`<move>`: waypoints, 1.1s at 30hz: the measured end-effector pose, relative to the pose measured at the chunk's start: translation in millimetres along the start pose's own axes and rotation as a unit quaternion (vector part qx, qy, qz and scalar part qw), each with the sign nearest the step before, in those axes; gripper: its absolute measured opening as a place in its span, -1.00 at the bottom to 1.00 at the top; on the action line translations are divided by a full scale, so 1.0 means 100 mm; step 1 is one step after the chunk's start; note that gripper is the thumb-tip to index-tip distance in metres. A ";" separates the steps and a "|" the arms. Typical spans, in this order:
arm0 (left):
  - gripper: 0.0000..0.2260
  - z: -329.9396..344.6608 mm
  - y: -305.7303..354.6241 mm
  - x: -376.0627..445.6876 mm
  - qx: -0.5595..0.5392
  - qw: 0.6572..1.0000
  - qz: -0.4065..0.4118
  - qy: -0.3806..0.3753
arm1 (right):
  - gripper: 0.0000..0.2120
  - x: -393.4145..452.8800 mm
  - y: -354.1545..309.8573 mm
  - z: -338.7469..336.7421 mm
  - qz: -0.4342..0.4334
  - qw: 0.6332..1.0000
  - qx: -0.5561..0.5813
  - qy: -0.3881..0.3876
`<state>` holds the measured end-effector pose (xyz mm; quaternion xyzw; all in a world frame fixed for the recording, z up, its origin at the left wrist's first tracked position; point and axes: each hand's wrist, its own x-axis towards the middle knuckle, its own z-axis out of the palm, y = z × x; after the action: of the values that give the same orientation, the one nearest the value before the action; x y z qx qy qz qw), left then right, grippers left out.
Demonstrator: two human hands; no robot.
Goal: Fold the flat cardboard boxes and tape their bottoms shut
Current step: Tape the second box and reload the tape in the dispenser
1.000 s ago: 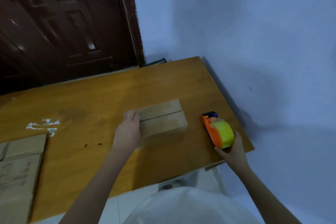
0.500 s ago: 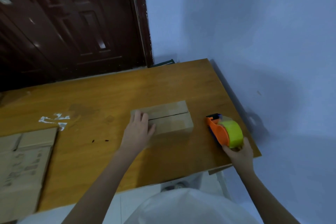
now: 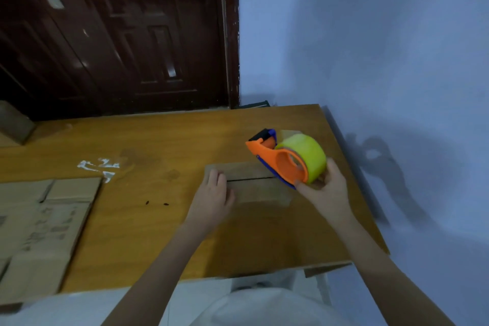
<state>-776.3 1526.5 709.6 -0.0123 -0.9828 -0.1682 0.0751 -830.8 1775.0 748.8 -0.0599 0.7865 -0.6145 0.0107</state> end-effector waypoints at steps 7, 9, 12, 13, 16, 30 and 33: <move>-0.60 -0.09 -0.04 -0.05 -0.056 0.997 -0.038 -0.027 | -0.65 -0.05 -0.04 0.32 -0.066 0.993 -0.020 -0.091; -0.61 -0.11 -0.04 -0.06 -0.070 0.996 -0.050 -0.021 | -0.67 -0.06 -0.02 0.39 -0.057 0.991 -0.037 -0.112; -0.74 -0.14 -0.03 -0.13 -0.099 0.992 -0.072 0.004 | -0.66 -0.06 0.01 0.42 -0.035 0.987 -0.068 -0.139; -0.79 -0.16 -0.02 -0.14 -0.104 0.991 -0.077 0.025 | -0.66 -0.06 0.00 0.42 -0.033 0.986 -0.079 -0.141; -0.83 -0.30 0.06 -0.16 -0.056 0.990 -0.053 0.121 | -0.66 -0.05 -0.03 0.41 -0.021 0.983 -0.099 -0.156; -0.84 -0.71 0.22 0.24 0.114 0.931 0.270 0.219 | -0.61 -0.04 -0.08 0.41 -0.001 0.979 -0.105 -0.172; -0.82 -0.70 0.21 0.25 0.093 0.934 0.261 0.225 | -0.58 -0.05 -0.09 0.43 -0.006 0.977 -0.124 -0.176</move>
<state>-790.1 1522.5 785.8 -0.2232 -0.9138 -0.0489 0.3359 -821.7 1732.0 746.9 -0.1729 0.8419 -0.4922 0.1377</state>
